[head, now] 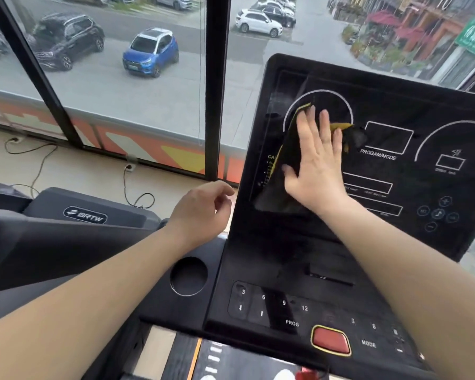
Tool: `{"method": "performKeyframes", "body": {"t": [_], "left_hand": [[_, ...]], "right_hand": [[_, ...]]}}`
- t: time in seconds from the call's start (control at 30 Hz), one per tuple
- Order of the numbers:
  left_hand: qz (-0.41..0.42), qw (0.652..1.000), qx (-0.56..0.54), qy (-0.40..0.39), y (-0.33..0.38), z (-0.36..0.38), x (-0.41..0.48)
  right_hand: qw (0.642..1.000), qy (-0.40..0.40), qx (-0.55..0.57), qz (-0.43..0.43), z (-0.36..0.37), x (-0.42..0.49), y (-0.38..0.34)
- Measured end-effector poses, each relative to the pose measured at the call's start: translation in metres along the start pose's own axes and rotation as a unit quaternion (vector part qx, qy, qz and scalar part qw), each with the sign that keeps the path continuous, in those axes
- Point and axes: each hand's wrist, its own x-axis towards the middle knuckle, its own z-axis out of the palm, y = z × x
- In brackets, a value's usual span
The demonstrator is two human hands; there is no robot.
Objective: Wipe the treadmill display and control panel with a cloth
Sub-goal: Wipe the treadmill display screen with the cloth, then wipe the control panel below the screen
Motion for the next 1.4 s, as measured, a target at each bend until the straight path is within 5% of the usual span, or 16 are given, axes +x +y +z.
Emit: {"method": "performKeyframes", "body": {"t": [0.27,0.4,0.6,0.67,0.83,1.1,1.2,1.4], "left_hand": [[-0.045,0.999,0.012,-0.012,-0.025,0.003,-0.024],[-0.068,0.997,0.022,-0.027,-0.038,-0.003,-0.040],[-0.045,0.993,0.075,-0.081,-0.055,0.031,-0.086],[-0.063,0.979,0.154,-0.121,-0.065,0.044,-0.095],[-0.034,0.953,0.257,-0.155,-0.079,0.056,-0.108],[-0.051,0.941,0.285,-0.174,-0.079,0.059,-0.119],[-0.055,0.945,0.273,-0.170,-0.081,0.059,-0.121],[-0.058,0.944,0.272,-0.178,-0.081,0.059,-0.121]], "right_hand": [[0.978,-0.160,-0.025,-0.130,0.087,-0.086,-0.082],[0.946,-0.299,0.048,-0.119,0.107,-0.149,-0.095],[0.905,-0.390,0.138,-0.102,0.080,-0.197,-0.069],[0.904,-0.386,0.148,-0.110,0.072,-0.206,-0.056],[0.960,-0.236,0.091,-0.121,0.058,-0.210,-0.070],[0.960,-0.276,0.043,0.016,0.082,-0.207,-0.058],[0.970,-0.244,0.006,0.023,0.086,-0.196,-0.054],[0.947,-0.313,0.060,0.028,0.075,-0.225,-0.092]]}}
